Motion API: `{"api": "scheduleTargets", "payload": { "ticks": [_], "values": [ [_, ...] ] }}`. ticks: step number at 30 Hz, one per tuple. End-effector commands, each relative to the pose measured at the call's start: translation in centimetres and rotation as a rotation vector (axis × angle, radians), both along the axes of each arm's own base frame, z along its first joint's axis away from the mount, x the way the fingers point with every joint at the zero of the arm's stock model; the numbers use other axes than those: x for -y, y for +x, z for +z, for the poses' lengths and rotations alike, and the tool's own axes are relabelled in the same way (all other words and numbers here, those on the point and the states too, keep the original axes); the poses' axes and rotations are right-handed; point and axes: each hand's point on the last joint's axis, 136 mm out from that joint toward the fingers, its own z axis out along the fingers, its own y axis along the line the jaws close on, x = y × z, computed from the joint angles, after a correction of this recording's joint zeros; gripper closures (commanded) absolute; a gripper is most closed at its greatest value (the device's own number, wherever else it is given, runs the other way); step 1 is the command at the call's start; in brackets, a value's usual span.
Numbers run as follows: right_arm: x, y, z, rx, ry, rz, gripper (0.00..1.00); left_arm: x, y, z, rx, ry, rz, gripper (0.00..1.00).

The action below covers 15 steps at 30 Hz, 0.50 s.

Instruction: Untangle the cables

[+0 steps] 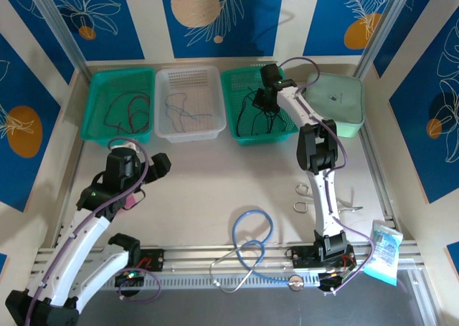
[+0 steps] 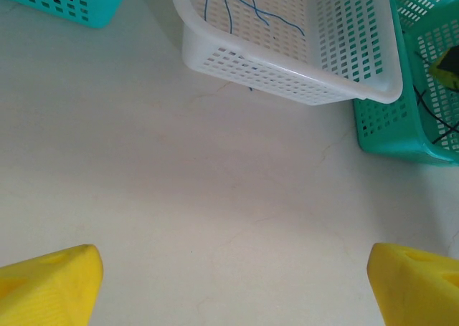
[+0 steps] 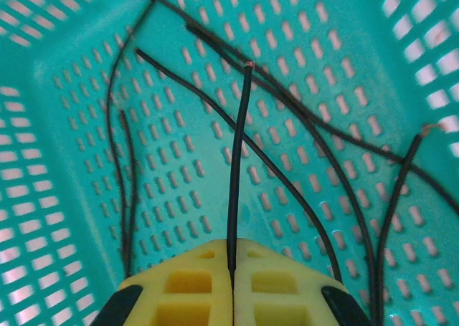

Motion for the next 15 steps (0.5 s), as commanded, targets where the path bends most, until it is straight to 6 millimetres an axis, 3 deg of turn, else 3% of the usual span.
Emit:
{"api": "scheduleTargets", "payload": {
  "ticks": [1, 7, 8, 10, 11, 13, 15],
  "values": [
    [-0.8, -0.4, -0.9, -0.054, 0.025, -0.007, 1.00, 0.2, -0.7, -0.3, -0.021, -0.015, -0.006, 0.06],
    [-0.8, 0.0, -0.2, -0.044, 0.016, 0.014, 0.98, -0.1, -1.3, -1.0, -0.039, -0.006, -0.004, 0.05],
    [-0.6, 0.3, 0.6, -0.032, 0.020, 0.012, 0.87, -0.1, -1.3, -1.0, -0.038, -0.008, -0.004, 0.05],
    [0.1, 1.0, 2.7, -0.003, 0.032, 0.008, 0.40, 0.1, -1.2, -1.0, -0.036, -0.014, -0.007, 0.05],
    [0.4, 1.4, 4.5, 0.025, 0.046, 0.011, 0.22, 0.1, -1.1, -0.9, -0.032, -0.016, -0.007, 0.05],
    [0.9, 2.1, 8.1, 0.094, 0.059, 0.021, 0.05, 0.2, -0.9, -0.7, -0.024, -0.017, -0.009, 0.05],
    [1.6, 2.5, 12.0, 0.174, 0.059, 0.025, 0.01, 0.3, -0.6, -0.5, -0.016, -0.018, -0.012, 0.05]
  ]
}}
